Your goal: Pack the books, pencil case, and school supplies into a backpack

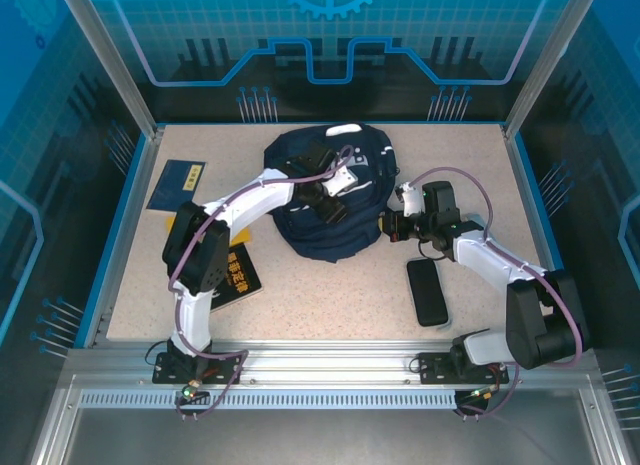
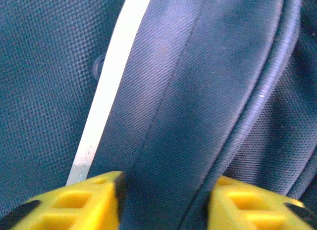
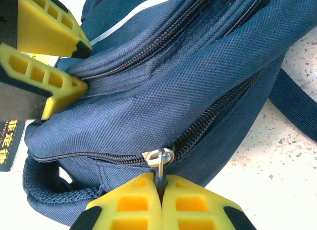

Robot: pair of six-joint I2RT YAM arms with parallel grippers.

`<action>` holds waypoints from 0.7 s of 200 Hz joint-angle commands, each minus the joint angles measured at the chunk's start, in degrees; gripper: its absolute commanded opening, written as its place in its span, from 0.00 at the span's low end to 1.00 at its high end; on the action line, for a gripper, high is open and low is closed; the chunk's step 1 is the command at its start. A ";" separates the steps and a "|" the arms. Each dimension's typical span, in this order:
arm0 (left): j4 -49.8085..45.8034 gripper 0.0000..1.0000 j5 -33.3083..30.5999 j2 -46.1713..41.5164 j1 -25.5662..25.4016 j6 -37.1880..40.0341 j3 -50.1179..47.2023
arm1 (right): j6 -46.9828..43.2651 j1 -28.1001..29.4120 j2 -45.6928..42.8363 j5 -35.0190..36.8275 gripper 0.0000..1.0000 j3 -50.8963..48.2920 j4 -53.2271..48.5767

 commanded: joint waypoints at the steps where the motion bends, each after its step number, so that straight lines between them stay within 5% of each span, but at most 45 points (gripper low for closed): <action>1: 2.13 0.30 -1.82 2.17 0.38 -0.12 2.42 | -1.75 -0.47 -0.83 -1.99 0.00 2.80 -0.13; 28: 10.15 0.05 -3.63 0.00 0.28 -7.50 -0.43 | -2.55 2.68 -1.19 1.38 0.00 2.82 -2.25; 74: 18.43 0.01 -5.25 -4.23 0.28 -18.64 -3.94 | -2.58 15.87 -1.69 7.83 0.00 1.01 -3.09; 99: 19.50 0.00 -4.42 -4.53 0.32 -20.41 -3.67 | -0.82 22.54 0.74 4.56 0.00 0.68 0.99; 124: 21.89 0.00 -2.89 -6.76 0.25 -19.92 -6.57 | 4.67 23.27 1.38 4.78 0.01 0.15 4.03; 140: 22.82 0.00 -1.98 -8.60 0.36 -18.30 -9.03 | 9.70 20.57 -1.49 7.18 0.12 -0.56 3.39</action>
